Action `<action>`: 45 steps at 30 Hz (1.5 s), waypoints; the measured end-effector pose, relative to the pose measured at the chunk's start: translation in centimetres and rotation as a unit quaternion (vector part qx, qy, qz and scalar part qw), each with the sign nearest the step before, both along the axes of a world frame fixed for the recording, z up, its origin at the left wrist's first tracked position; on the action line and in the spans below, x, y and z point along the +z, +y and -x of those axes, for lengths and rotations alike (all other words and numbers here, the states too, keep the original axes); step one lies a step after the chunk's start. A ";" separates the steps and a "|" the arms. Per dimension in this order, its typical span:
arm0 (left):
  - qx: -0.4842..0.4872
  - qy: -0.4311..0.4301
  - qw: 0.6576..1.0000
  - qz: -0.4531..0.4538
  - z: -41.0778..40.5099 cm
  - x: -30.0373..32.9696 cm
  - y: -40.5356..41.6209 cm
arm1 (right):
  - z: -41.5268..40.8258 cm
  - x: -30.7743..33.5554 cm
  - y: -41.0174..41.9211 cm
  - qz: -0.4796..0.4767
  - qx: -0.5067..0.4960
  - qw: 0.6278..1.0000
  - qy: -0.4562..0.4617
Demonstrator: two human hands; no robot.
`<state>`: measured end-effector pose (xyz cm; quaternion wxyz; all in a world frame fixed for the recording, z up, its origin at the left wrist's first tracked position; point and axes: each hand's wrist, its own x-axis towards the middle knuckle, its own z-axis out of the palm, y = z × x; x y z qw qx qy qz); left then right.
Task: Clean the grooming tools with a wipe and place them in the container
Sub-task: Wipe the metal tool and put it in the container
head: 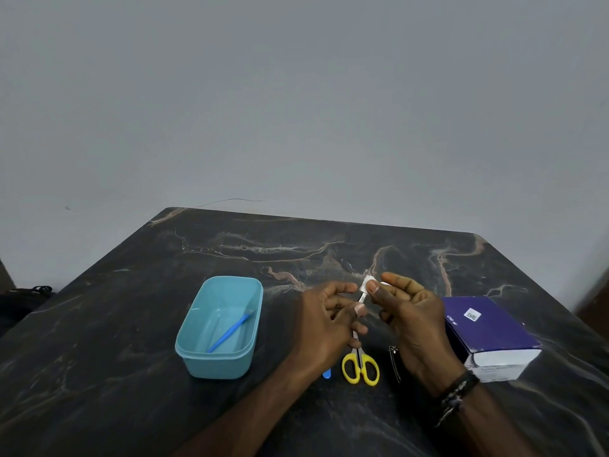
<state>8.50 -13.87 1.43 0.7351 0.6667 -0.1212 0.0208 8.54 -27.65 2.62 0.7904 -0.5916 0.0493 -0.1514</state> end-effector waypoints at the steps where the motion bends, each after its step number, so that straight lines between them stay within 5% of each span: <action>1: -0.002 0.001 1.000 0.001 0.0 0.0 0.0 | 0.0 0.0 0.1 -0.004 -0.004 1.000 -0.004; 7: -0.014 -0.001 1.000 -0.023 0.3 0.0 -0.1 | -0.2 0.0 -0.7 0.004 -0.055 0.998 -0.045; 16: 0.047 -0.007 0.999 -0.018 0.6 0.3 -0.1 | 0.2 -0.1 0.0 0.064 0.035 0.997 -0.003; 30: 0.146 -0.093 0.984 -0.033 0.3 0.5 0.6 | 0.0 0.0 -0.2 0.047 -0.002 0.999 -0.025; 35: 0.238 -0.185 0.953 -0.026 0.5 4.6 2.9 | 0.2 0.2 0.0 0.053 -0.018 0.998 -0.034; 40: 0.319 -0.229 0.882 -0.261 1.6 8.3 8.7 | 0.3 0.1 0.4 0.063 -0.011 0.997 -0.038; 45: 0.270 -0.084 0.795 -0.536 2.1 8.2 12.7 | 0.5 0.4 0.7 0.049 -0.015 0.998 -0.040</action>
